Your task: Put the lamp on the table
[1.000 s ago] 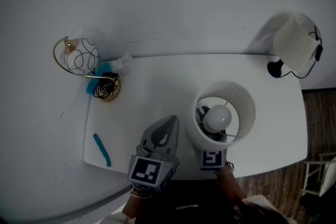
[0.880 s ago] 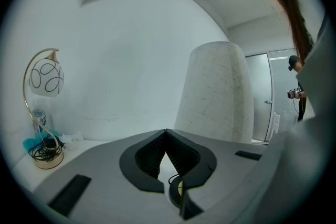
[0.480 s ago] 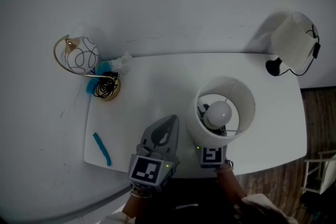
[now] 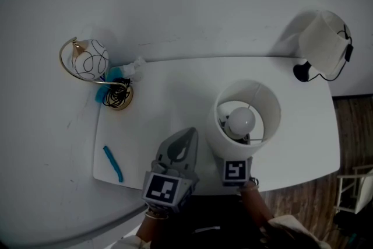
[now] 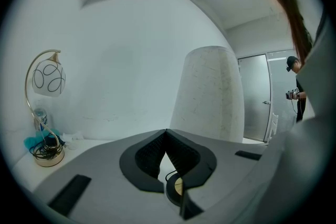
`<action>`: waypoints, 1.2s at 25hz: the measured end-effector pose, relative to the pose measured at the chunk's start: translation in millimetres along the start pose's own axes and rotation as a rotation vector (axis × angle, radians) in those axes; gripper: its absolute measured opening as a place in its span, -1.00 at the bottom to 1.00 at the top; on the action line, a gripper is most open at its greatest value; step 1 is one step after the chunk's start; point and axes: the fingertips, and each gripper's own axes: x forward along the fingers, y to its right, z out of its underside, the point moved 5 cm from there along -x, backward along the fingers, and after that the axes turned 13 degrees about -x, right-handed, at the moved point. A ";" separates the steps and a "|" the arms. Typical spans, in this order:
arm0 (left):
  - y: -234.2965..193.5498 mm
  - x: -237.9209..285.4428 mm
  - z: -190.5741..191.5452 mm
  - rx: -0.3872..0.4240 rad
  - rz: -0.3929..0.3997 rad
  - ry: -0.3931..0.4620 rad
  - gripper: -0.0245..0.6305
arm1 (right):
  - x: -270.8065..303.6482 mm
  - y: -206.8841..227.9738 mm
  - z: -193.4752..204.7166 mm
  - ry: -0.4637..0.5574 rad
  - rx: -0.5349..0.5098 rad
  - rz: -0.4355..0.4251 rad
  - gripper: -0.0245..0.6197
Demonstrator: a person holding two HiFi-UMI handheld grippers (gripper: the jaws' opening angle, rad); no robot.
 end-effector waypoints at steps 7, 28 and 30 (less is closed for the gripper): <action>5.8 -9.3 4.2 0.002 -0.002 0.001 -0.95 | -6.6 0.5 0.9 -0.004 0.009 0.002 -0.59; 27.8 -53.7 11.2 0.004 -0.033 0.024 -0.95 | -39.6 0.0 7.2 -0.054 0.102 0.015 -0.48; 31.2 -57.5 12.0 0.005 -0.035 0.025 -0.95 | -43.7 -1.5 7.1 -0.064 0.105 0.007 -0.48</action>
